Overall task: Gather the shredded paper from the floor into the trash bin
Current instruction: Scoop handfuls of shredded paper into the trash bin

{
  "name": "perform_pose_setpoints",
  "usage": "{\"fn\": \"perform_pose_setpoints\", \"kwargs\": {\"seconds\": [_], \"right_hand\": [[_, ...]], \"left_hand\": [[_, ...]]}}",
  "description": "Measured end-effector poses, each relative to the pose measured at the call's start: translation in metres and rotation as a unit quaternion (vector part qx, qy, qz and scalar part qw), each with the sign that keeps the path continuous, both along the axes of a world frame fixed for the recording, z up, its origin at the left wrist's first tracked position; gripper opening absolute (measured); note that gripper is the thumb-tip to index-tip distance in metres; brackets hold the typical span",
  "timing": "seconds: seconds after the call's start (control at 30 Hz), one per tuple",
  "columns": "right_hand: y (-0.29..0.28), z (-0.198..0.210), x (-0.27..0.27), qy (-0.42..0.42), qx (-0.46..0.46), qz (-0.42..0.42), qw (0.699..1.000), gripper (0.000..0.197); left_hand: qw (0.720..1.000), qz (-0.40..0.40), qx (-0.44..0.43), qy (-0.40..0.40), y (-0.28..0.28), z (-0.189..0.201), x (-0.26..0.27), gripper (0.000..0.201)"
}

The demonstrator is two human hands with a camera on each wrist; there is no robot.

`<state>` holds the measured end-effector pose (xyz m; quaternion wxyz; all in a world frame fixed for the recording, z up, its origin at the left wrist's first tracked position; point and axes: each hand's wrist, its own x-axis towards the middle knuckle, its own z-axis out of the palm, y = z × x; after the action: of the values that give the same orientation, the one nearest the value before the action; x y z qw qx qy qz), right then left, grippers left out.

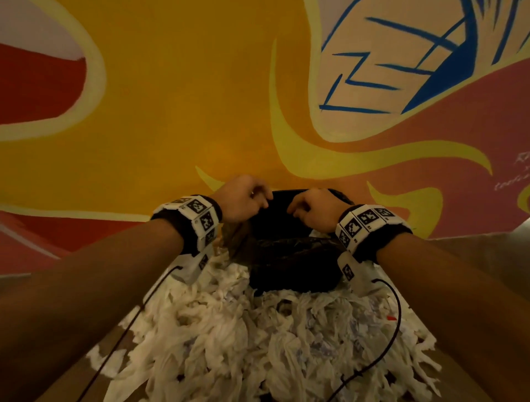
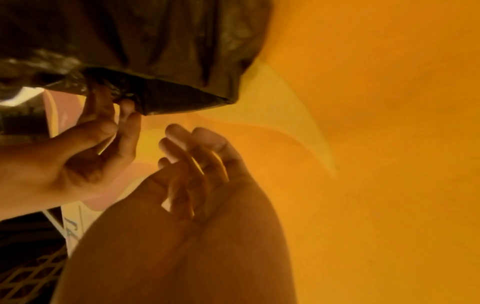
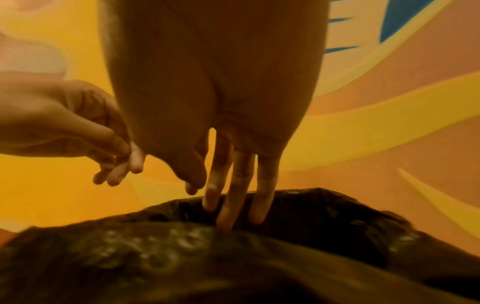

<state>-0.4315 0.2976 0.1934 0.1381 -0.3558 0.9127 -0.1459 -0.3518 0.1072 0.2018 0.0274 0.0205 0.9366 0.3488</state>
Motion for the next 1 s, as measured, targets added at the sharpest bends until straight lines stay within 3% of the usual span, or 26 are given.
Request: {"fn": "perform_pose_setpoints", "kwargs": {"seconds": [0.1, 0.23, 0.33, 0.43, 0.57, 0.8, 0.9, 1.0], "right_hand": [[-0.023, 0.006, 0.014, -0.005, -0.071, 0.013, 0.997, 0.021], [-0.074, 0.011, 0.048, -0.008, -0.086, 0.073, 0.994, 0.022], [-0.111, 0.008, 0.072, -0.016, -0.059, 0.118, 0.991, 0.023], [-0.143, -0.001, 0.093, -0.025, -0.031, 0.161, 0.986, 0.024], [-0.18, -0.02, 0.115, -0.036, 0.014, 0.201, 0.979, 0.026], [-0.234, -0.068, 0.132, 0.007, 0.137, 0.237, 0.962, 0.028], [-0.238, -0.089, 0.133, 0.062, 0.15, 0.25, 0.954, 0.036], [-0.239, -0.106, 0.132, 0.097, 0.169, 0.249, 0.949, 0.047]], "left_hand": [[0.998, 0.034, -0.022, 0.051, -0.032, 0.001, 0.02, 0.021], [0.993, 0.098, -0.072, 0.001, -0.096, -0.018, 0.061, 0.021], [0.978, 0.106, -0.166, -0.072, -0.139, -0.044, 0.095, 0.021], [0.944, 0.087, -0.255, -0.193, -0.171, -0.075, 0.127, 0.038], [0.908, 0.06, -0.276, -0.31, -0.202, -0.11, 0.158, 0.046], [0.89, 0.025, -0.378, -0.253, -0.245, -0.155, 0.165, 0.041], [0.883, -0.005, -0.37, -0.289, -0.257, -0.176, 0.156, 0.049], [0.902, 0.033, -0.34, -0.263, -0.268, -0.192, 0.151, 0.052]]}}
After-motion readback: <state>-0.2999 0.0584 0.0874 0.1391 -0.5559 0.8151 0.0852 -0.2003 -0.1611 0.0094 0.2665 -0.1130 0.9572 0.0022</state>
